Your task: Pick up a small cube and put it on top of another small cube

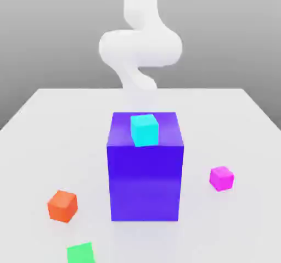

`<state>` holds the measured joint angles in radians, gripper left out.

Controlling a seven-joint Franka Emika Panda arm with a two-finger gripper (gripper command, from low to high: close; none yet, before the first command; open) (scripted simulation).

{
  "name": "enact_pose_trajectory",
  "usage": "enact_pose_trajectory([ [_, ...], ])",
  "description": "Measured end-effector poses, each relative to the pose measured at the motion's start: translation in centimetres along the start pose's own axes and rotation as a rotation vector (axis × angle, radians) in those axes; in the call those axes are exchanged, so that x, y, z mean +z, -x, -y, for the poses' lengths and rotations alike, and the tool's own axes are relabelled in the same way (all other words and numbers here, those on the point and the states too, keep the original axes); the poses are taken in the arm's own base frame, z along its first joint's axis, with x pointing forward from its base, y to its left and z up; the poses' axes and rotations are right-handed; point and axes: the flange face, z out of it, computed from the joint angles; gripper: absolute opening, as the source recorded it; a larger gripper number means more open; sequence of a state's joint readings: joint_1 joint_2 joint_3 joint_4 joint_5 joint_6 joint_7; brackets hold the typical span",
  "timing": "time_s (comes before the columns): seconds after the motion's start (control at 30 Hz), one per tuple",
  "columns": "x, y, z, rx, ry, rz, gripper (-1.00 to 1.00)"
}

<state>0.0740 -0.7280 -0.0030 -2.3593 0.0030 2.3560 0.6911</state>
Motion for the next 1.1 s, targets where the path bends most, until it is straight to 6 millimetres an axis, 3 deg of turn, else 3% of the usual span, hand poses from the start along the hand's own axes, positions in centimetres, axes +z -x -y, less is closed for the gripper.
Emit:
enact_pose_trajectory([
  [0.17,11.0,7.6,1.9,-0.350,0.007,0.190,0.00],
  [0.37,20.3,19.7,1.8,-0.766,-0.014,0.399,0.00],
  [0.57,25.6,32.6,-1.8,-1.191,-0.060,0.600,0.00],
  [0.77,27.4,43.8,-8.3,-1.602,-0.127,0.787,0.00],
  [1.0,31.5,47.2,-11.3,-1.636,-0.133,0.808,0.00],
  [1.03,32.0,47.6,-11.7,-1.636,-0.132,0.808,-1.00],
  [1.1,32.0,47.6,-11.7,-1.636,-0.132,0.808,-1.00],
])
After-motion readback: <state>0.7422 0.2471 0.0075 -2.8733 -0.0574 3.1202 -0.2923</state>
